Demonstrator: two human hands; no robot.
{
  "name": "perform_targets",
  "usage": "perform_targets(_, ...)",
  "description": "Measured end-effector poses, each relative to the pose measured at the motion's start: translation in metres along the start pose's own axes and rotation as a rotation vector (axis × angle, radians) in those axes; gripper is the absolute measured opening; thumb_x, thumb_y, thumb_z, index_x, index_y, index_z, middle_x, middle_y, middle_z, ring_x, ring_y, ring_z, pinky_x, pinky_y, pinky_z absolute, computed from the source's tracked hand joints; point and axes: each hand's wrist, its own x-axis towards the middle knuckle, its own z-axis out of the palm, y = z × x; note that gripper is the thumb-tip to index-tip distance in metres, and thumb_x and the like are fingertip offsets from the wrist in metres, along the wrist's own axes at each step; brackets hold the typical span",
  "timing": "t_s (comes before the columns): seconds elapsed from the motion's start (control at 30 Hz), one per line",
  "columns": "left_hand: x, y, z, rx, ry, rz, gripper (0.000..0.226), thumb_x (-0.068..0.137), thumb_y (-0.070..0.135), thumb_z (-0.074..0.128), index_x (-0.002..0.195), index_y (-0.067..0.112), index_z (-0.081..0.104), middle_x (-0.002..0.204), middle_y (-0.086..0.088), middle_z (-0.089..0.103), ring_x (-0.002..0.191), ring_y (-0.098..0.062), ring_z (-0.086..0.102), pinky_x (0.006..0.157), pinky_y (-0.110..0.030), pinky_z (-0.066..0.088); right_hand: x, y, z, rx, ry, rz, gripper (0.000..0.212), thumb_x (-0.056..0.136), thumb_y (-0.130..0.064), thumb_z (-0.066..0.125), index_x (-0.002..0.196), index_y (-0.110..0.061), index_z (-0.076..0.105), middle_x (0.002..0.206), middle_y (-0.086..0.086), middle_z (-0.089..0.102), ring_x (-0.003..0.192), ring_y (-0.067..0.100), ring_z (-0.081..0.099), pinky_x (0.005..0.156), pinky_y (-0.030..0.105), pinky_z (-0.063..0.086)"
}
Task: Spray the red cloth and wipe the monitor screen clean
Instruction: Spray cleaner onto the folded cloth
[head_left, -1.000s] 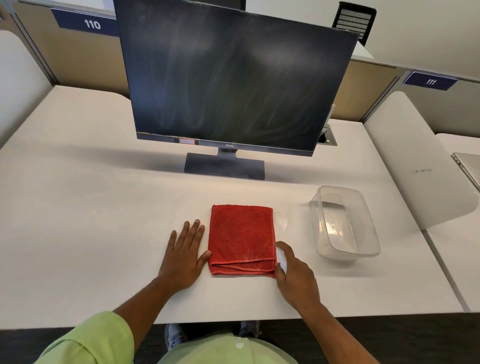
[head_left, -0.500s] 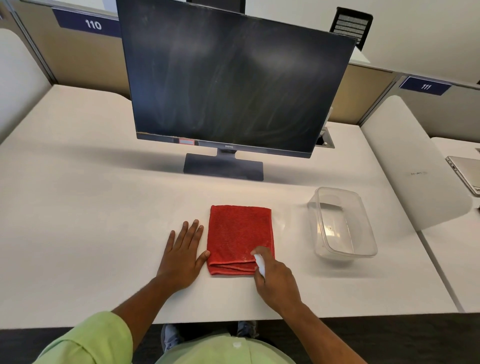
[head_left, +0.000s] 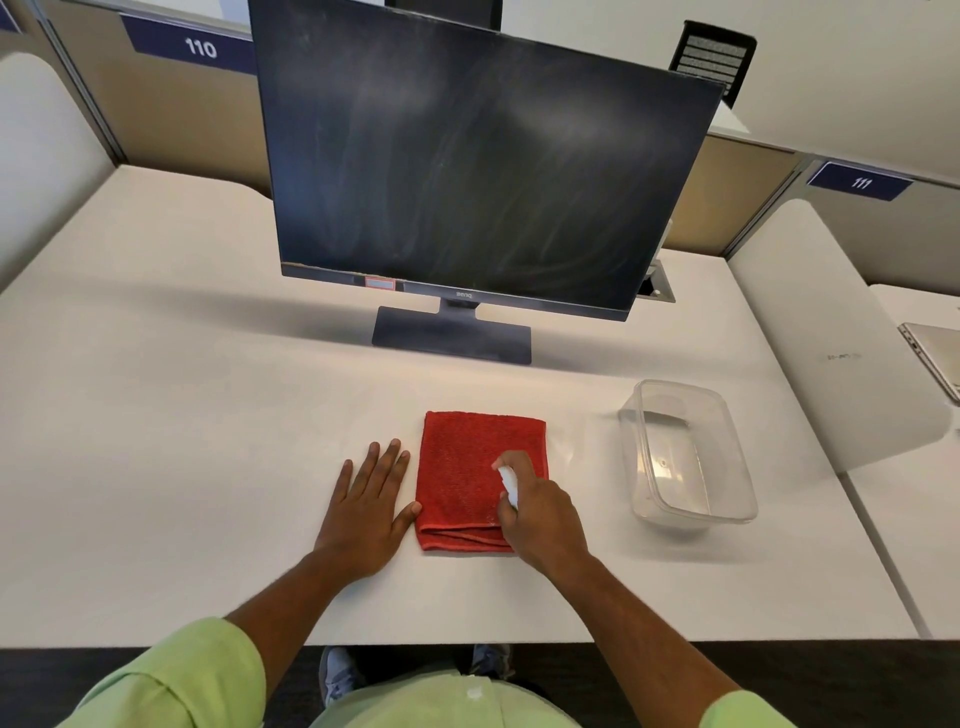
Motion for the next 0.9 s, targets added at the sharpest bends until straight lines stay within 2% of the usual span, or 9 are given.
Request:
perform_targets(0.07, 0.0, 0.0, 0.0, -0.001, 0.0, 0.001, 0.09, 0.084, 0.073, -0.022, 0.16, 0.025, -0.017, 0.168, 0.003, -0.023, 0.154, -0.02, -0.026, 0.125, -0.042, -0.014, 0.005, -0.001, -0.001, 0.045, 0.034, -0.019, 0.049, 0.103, -0.026, 0.059, 0.138, -0.05, 0.034, 0.109, -0.004, 0.075, 0.079, 0.016, 0.071, 0.074, 0.033, 0.062)
perform_targets(0.13, 0.0, 0.0, 0.0, -0.004, 0.001, 0.001, 0.09, 0.084, 0.074, -0.021, 0.16, 0.025, -0.016, 0.168, 0.004, -0.023, 0.154, -0.019, -0.026, 0.125, -0.041, -0.014, 0.008, -0.001, -0.002, 0.072, 0.035, -0.044, 0.057, 0.104, -0.035, 0.06, 0.147, -0.055, 0.028, 0.136, -0.01, 0.068, 0.092, 0.015, 0.074, 0.081, 0.026, 0.06)
perform_targets(0.2, 0.0, -0.001, 0.001, 0.004, 0.0, -0.001, 0.088, 0.086, 0.073, -0.017, 0.16, 0.025, -0.016, 0.168, 0.004, -0.023, 0.154, -0.019, -0.026, 0.125, -0.042, -0.014, 0.009, 0.001, -0.006, 0.122, 0.04, -0.037, 0.071, 0.104, -0.035, 0.062, 0.151, -0.061, 0.017, 0.145, -0.013, 0.06, 0.088, 0.011, 0.072, 0.077, 0.017, 0.057)
perform_targets(0.3, 0.001, -0.001, 0.002, 0.006, 0.003, -0.001, 0.086, 0.089, 0.072, -0.014, 0.16, 0.024, -0.014, 0.169, 0.003, -0.02, 0.154, -0.019, -0.025, 0.126, -0.042, -0.013, 0.011, 0.007, -0.015, 0.319, 0.104, 0.011, 0.082, 0.105, -0.025, 0.062, 0.148, -0.069, 0.007, 0.143, -0.011, 0.05, 0.079, 0.004, 0.068, 0.063, 0.01, 0.054)
perform_targets(0.37, 0.001, -0.002, 0.002, -0.002, 0.005, -0.003, 0.088, 0.088, 0.073, -0.015, 0.161, 0.023, -0.013, 0.169, 0.004, -0.019, 0.154, -0.018, -0.024, 0.126, -0.042, -0.012, 0.016, 0.014, -0.024, 0.396, 0.189, 0.073, 0.077, 0.108, -0.024, 0.058, 0.155, -0.059, 0.008, 0.133, -0.004, 0.055, 0.073, 0.006, 0.069, 0.062, 0.014, 0.057)
perform_targets(0.47, 0.001, -0.001, 0.002, 0.006, 0.0, -0.008, 0.089, 0.086, 0.074, -0.018, 0.16, 0.024, -0.015, 0.168, 0.005, -0.022, 0.154, -0.017, -0.027, 0.126, -0.042, -0.013, 0.025, 0.027, -0.039, 0.427, 0.29, 0.181, 0.068, 0.107, -0.022, 0.061, 0.161, -0.036, 0.022, 0.121, -0.008, 0.067, 0.082, 0.002, 0.07, 0.072, 0.014, 0.052)
perform_targets(0.6, 0.001, 0.001, 0.001, 0.012, -0.006, -0.014, 0.091, 0.084, 0.074, -0.02, 0.16, 0.024, -0.015, 0.168, 0.004, -0.023, 0.153, -0.018, -0.027, 0.126, -0.042, -0.013, 0.034, 0.052, -0.047, 0.422, 0.276, 0.26, 0.038, 0.102, -0.013, 0.069, 0.135, -0.022, 0.053, 0.123, -0.015, 0.07, 0.11, 0.019, 0.07, 0.086, 0.028, 0.051)
perform_targets(0.73, 0.001, 0.002, 0.0, 0.032, -0.019, -0.022, 0.091, 0.082, 0.074, -0.024, 0.158, 0.024, -0.02, 0.166, 0.004, -0.027, 0.153, -0.018, -0.029, 0.126, -0.042, -0.013, 0.036, 0.066, -0.042, 0.456, 0.367, 0.352, 0.028, 0.095, -0.014, 0.078, 0.117, -0.02, 0.062, 0.113, -0.006, 0.072, 0.1, 0.024, 0.071, 0.09, 0.039, 0.058)
perform_targets(0.9, 0.002, 0.002, 0.001, 0.034, -0.025, -0.031, 0.088, 0.084, 0.073, -0.02, 0.158, 0.024, -0.021, 0.166, 0.004, -0.028, 0.153, -0.017, -0.029, 0.127, -0.042, -0.013, 0.034, 0.072, -0.03, 0.45, 0.413, 0.363, 0.029, 0.095, -0.015, 0.079, 0.12, -0.017, 0.063, 0.111, -0.001, 0.072, 0.1, 0.025, 0.07, 0.09, 0.037, 0.058)
